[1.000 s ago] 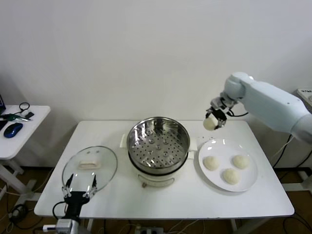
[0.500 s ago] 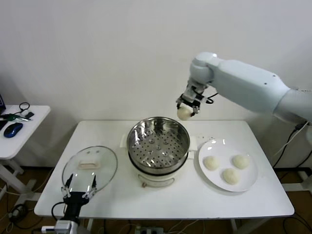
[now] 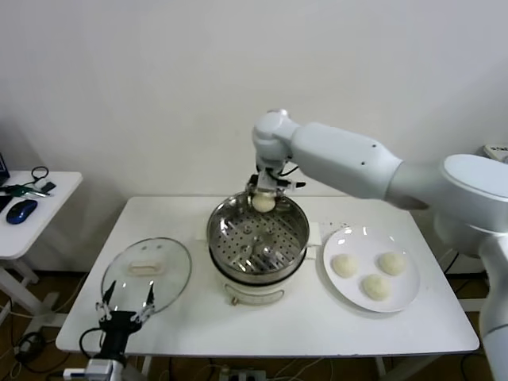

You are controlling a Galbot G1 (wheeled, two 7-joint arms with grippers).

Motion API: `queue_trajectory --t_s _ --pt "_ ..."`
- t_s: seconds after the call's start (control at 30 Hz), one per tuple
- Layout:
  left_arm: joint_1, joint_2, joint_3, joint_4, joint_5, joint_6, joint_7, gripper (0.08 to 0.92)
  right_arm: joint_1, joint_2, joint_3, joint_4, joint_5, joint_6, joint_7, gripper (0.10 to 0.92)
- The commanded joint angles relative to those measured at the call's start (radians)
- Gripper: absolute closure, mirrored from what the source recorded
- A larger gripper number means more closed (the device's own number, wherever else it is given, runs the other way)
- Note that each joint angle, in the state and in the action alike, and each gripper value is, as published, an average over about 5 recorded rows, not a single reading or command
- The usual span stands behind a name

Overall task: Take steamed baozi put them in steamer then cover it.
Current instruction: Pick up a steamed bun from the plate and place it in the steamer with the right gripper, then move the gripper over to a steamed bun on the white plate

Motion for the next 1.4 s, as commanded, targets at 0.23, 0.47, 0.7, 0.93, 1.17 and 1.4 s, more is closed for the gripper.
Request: queue_trajectory --t_s 0.23,0.47,0.7,0.93,1.17,1.4 --pt "0.001 0.0 0.002 -0.002 0.0 -0.002 -0.009 0.177 -0.105 0.052 0.031 -0.035 -0.185 0.062 0.027 0.347" --pt "0.001 -0.001 0.005 0.001 0.002 -0.002 -0.009 0.177 -0.12 0.055 0.036 -0.046 -0.19 0.064 0.034 0.34" --pt "0.003 -0.002 0.007 0.002 0.002 0.001 -0.01 0.177 -0.122 0.043 0.037 -0.008 -0.201 0.062 0.048 0.219" --pt "0.007 -0.004 0.011 -0.003 -0.007 -0.005 -0.006 0.177 -0.079 0.011 0.037 0.046 -0.198 0.065 0.035 0.203" --pt "0.011 -0.004 0.015 -0.009 -0.01 -0.005 -0.006 0.177 0.038 -0.085 0.004 0.145 -0.028 0.031 0.012 0.203" --pt "0.019 -0.003 0.018 -0.023 -0.009 -0.002 -0.006 0.177 0.25 -0.264 -0.216 0.199 0.423 -0.22 0.117 0.203"
